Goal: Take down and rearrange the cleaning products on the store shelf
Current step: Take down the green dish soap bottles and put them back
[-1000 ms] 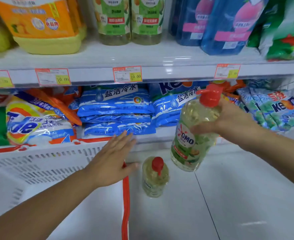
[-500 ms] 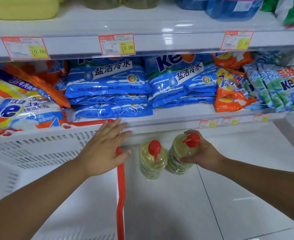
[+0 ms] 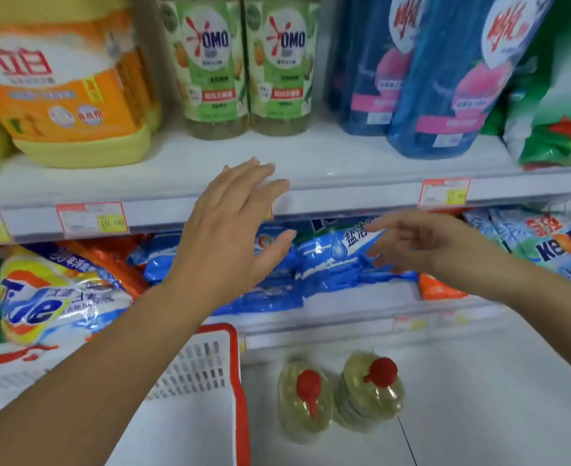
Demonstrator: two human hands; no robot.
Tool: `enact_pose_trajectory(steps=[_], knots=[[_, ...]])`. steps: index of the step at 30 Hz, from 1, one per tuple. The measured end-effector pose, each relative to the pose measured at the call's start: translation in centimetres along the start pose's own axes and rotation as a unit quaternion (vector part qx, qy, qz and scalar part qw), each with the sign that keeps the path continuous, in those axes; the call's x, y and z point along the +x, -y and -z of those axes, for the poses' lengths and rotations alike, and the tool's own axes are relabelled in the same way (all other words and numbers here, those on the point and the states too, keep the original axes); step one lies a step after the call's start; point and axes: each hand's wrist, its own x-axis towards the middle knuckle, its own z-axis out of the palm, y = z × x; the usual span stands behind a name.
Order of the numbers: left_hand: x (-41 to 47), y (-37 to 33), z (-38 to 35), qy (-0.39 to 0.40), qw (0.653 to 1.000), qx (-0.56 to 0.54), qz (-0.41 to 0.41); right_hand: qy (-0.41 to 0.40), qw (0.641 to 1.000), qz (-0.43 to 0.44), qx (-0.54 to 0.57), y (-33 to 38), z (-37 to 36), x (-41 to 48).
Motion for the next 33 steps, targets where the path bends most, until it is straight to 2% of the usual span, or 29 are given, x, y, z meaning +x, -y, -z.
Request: enact_pose_trajectory(steps=[3, 6, 11, 15, 19, 25, 30, 33], knots=[[3.1, 3.0, 1.2, 0.033, 0.994, 0.056, 0.084, -0.110, 0.985, 0.112, 0.076, 6.1, 1.2, 3.1], [3.4, 4.5, 0.5, 0.074, 0.985, 0.111, 0.114, -0.149, 0.972, 0.167, 0.076, 9.9, 1.3, 8.7], [3.0, 4.9, -1.0, -0.021, 0.985, 0.147, 0.086, -0.190, 0.974, 0.102, 0.064, 13.0, 0.7, 18.2], [2.9, 5.5, -1.5, -0.036, 0.984, 0.167, 0.054, -0.206, 0.968, 0.086, 0.118, 13.3, 0.0, 22.6], [2.8, 5.7, -1.8, -0.053, 0.984, 0.164, 0.044, -0.235, 0.959, 0.106, 0.120, 12.8, -1.2, 22.4], [2.9, 5.5, -1.6, -0.042, 0.985, 0.157, 0.064, -0.226, 0.960, 0.146, 0.080, 12.3, -1.1, 19.5], [3.6, 4.1, 0.3, 0.033, 0.984, 0.102, 0.144, -0.270, 0.946, 0.152, 0.096, 13.6, -2.2, 16.6], [3.8, 2.5, 1.7, 0.062, 0.968, -0.037, 0.242, -0.271, 0.940, 0.181, 0.101, 13.4, -2.9, 13.0]])
